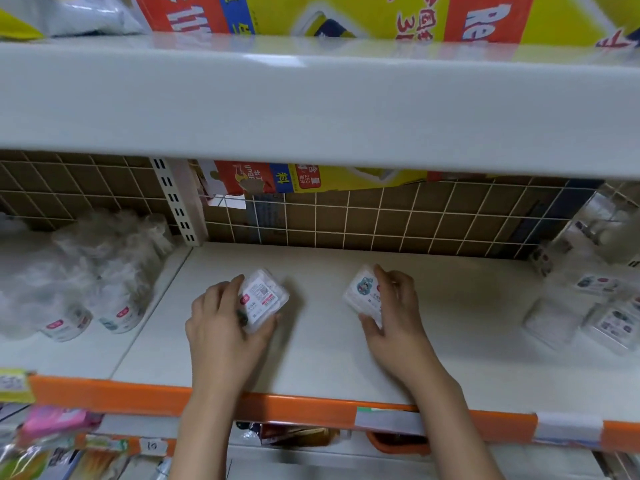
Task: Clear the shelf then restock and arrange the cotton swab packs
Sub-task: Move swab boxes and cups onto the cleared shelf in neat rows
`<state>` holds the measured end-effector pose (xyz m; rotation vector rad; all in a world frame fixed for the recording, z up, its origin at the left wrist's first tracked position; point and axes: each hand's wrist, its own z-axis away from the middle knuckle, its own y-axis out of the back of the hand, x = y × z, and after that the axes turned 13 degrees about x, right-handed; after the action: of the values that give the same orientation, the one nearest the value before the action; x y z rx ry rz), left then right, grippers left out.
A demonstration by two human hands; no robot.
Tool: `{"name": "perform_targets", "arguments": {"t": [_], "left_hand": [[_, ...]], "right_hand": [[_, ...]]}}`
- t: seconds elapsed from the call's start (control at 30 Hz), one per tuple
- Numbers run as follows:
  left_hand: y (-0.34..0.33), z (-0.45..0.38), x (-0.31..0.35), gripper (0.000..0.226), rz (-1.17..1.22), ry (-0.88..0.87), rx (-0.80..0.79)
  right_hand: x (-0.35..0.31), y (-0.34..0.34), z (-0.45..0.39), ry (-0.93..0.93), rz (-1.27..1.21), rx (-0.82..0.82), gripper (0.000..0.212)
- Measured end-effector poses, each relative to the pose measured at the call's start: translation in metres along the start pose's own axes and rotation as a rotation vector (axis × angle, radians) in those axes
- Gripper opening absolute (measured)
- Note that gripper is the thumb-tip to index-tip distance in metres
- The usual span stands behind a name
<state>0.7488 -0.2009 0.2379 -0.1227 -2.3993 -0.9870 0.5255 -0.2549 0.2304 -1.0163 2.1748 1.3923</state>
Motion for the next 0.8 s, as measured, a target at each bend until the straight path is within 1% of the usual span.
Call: {"name": "perform_targets", "arguments": {"t": [0.07, 0.13, 0.27, 0.4, 0.47, 0.53, 0.63, 0.8], "left_hand": [[0.006, -0.005, -0.008, 0.076, 0.023, -0.013, 0.011], [0.013, -0.012, -0.019, 0.075, 0.056, -0.027, 0.024], [0.035, -0.035, -0.054, 0.069, 0.135, -0.102, 0.064], [0.071, -0.061, -0.11, 0.06, 0.154, -0.176, 0.095], [0.091, -0.073, -0.144, 0.057, 0.138, -0.193, 0.119], [0.108, -0.083, -0.173, 0.056, 0.11, -0.199, 0.129], [0.127, -0.092, -0.205, 0.058, 0.088, -0.186, 0.126], [0.14, -0.094, -0.237, 0.063, 0.082, -0.128, 0.114]], "right_hand": [[-0.009, -0.01, 0.002, -0.022, -0.038, -0.019, 0.076], [-0.019, -0.022, 0.003, -0.018, -0.061, -0.01, 0.075], [-0.053, -0.053, 0.006, 0.032, -0.071, 0.087, 0.072], [-0.107, -0.096, 0.012, 0.062, -0.079, 0.194, 0.072], [-0.139, -0.121, 0.017, 0.083, -0.09, 0.209, 0.071], [-0.169, -0.144, 0.023, 0.08, -0.088, 0.193, 0.073], [-0.203, -0.169, 0.033, 0.121, -0.048, 0.212, 0.072], [-0.227, -0.184, 0.04, 0.131, -0.025, 0.184, 0.073]]}}
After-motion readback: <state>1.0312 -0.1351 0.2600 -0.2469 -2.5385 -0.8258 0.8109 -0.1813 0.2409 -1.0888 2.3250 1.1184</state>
